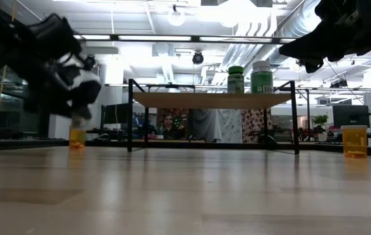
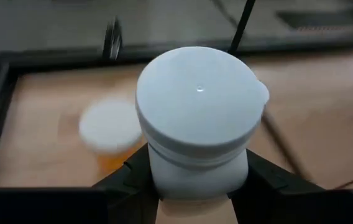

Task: Pick and place medicine bottles onto shelf by color
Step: Put the blue pill bottle on the shelf

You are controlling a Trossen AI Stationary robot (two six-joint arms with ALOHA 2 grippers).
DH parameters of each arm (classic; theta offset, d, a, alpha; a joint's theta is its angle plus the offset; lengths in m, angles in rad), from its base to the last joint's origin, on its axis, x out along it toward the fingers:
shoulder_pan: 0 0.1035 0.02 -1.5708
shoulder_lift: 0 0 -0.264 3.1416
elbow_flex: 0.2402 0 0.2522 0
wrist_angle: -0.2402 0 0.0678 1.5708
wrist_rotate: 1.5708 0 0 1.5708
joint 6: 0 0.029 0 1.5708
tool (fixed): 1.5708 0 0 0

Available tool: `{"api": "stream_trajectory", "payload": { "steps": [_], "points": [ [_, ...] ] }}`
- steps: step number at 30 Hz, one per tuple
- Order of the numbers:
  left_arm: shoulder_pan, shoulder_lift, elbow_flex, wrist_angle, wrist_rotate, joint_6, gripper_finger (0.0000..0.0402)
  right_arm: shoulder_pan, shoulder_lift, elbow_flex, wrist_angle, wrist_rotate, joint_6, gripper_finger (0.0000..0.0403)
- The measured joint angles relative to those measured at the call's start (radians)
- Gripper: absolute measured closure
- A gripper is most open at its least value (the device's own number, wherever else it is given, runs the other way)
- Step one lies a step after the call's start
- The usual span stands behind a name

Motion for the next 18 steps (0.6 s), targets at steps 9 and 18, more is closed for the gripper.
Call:
{"api": "stream_trajectory", "payload": {
  "steps": [9,18],
  "points": [
    [0.021,-0.095,0.246,-0.004,-0.066,0.282,0.0267,0.000,0.000,0.000,0.000,0.000,-0.002,0.0403],
    [0.046,0.004,0.491,0.065,0.202,0.656,0.0264,0.000,0.000,0.000,0.000,0.000,-0.008,0.0403]
  ]
}}
